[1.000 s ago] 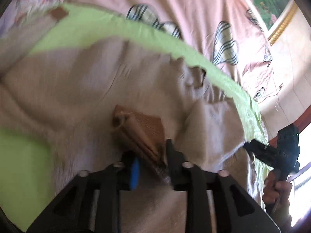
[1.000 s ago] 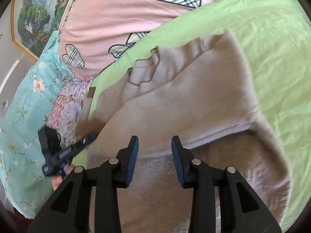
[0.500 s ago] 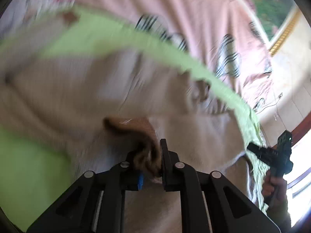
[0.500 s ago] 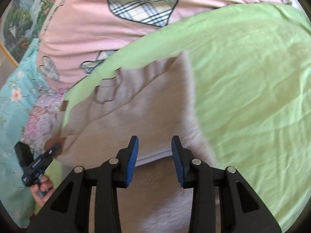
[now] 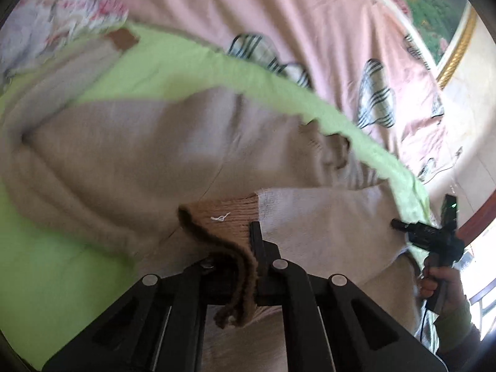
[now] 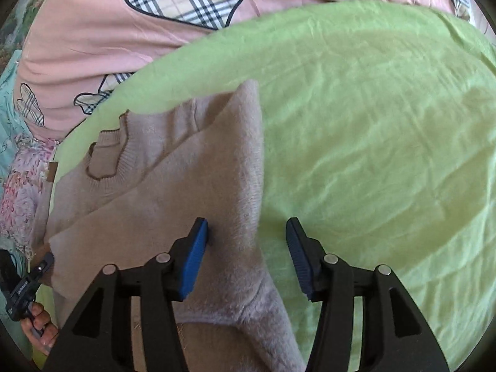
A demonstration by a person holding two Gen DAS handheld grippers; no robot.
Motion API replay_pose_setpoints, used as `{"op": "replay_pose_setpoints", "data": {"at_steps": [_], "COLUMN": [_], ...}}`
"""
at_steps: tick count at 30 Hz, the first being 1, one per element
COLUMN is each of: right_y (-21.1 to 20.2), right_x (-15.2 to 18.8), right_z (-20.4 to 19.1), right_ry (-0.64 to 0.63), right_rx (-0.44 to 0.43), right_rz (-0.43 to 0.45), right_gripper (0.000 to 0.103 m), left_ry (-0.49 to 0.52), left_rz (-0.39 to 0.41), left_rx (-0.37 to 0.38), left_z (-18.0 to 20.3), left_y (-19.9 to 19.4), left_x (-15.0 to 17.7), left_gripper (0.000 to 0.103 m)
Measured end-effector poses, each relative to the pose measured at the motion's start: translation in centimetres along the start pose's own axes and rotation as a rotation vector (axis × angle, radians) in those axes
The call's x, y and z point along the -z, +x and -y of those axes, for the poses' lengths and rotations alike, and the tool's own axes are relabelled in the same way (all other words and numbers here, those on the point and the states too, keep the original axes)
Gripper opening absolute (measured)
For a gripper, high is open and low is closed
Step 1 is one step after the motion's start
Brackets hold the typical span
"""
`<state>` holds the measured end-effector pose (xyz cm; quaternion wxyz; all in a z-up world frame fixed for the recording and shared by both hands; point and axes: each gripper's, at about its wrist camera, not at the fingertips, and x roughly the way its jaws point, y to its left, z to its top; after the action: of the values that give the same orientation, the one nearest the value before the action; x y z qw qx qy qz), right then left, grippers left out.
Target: Fold small clothes
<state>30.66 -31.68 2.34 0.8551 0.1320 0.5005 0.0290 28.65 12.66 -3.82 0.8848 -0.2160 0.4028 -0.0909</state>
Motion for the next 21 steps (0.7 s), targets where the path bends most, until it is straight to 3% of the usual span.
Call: {"op": "replay_pose_setpoints", "data": {"at_steps": [3, 6, 10, 15, 21], "right_y": [0.3, 0.2, -1.2, 0.3, -2.5], "right_x": [0.1, -0.1, -0.4, 0.0, 0.3], "right_z": [-0.7, -1.8, -1.2, 0.2, -0.5], "right_ry": [-0.02, -0.063, -0.053, -0.031, 0.016], "right_rx": [-0.007, -0.001, 0.035, 0.075, 0.043], "right_rz": [-0.002, 0.001, 0.059, 0.038, 0.067], "right_gripper": [0.053, 0.011, 0.01, 0.009, 0.016], "left_ry": [0.003, 0.045, 0.079, 0.037, 0.038], "left_rz": [-0.006, 0.047, 0.011, -0.015, -0.026], "left_rx": [-0.012, -0.015, -0.056, -0.088, -0.152], "left_z": [0.1, 1.3, 1.7, 0.2, -0.8], "left_y": [0.1, -1.3, -0.2, 0.4, -1.6], "left_x": [-0.2, -0.8, -0.5, 0.0, 0.3], "left_gripper": [0.004, 0.004, 0.004, 0.006, 0.019]}}
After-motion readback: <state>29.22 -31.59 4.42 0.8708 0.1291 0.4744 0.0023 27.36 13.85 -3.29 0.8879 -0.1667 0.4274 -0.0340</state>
